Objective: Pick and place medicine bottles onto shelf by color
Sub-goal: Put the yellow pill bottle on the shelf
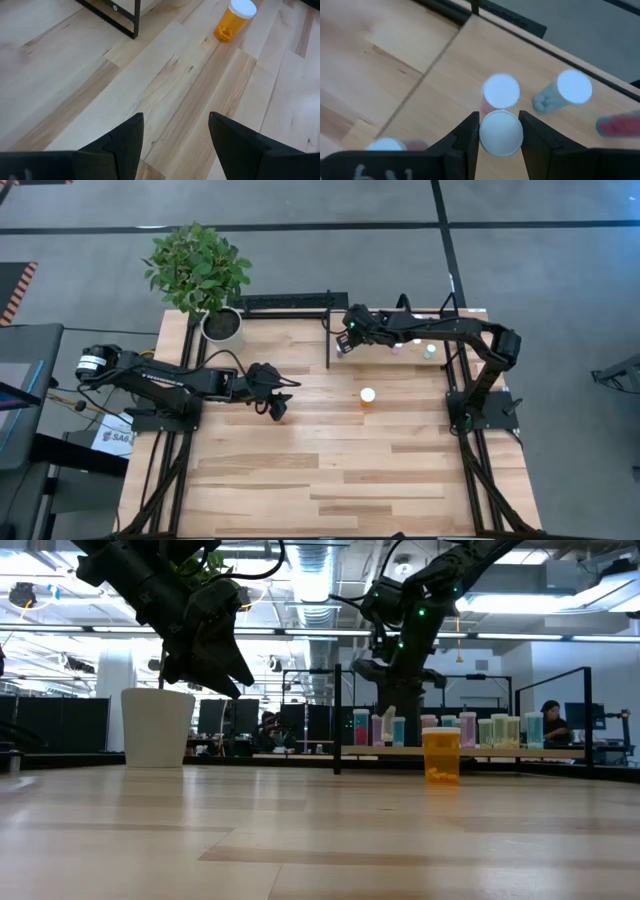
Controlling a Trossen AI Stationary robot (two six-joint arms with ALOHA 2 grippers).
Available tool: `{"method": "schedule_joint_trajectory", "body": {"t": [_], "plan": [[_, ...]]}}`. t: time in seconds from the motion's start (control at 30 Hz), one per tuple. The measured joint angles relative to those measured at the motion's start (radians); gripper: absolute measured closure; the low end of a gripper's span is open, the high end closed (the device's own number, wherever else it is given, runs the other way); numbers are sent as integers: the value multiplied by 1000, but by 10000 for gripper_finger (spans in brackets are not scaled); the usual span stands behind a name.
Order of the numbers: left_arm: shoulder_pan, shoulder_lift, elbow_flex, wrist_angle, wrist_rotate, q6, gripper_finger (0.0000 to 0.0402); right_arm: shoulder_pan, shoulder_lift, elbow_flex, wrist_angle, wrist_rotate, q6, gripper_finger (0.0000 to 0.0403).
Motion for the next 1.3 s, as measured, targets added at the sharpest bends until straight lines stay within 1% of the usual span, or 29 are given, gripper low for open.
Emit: {"method": "schedule_joint_trajectory", "body": {"t": [0.33, 0.63, 0.87, 1.0, 1.3], "plan": [[7, 0, 0, 0, 0, 0, 191, 6, 0, -12, 0, -1, -13, 268], [10, 0, 0, 0, 0, 8, 191, 12, 0, -12, 26, -5, -106, 268], [10, 0, 0, 0, 0, 8, 191, 20, 0, -12, 40, -8, -125, 266], [10, 0, 0, 0, 0, 19, 191, 19, 0, -12, 39, -9, -185, 268], [11, 0, 0, 0, 0, 19, 191, 19, 0, -12, 45, -32, -223, 265]]}}
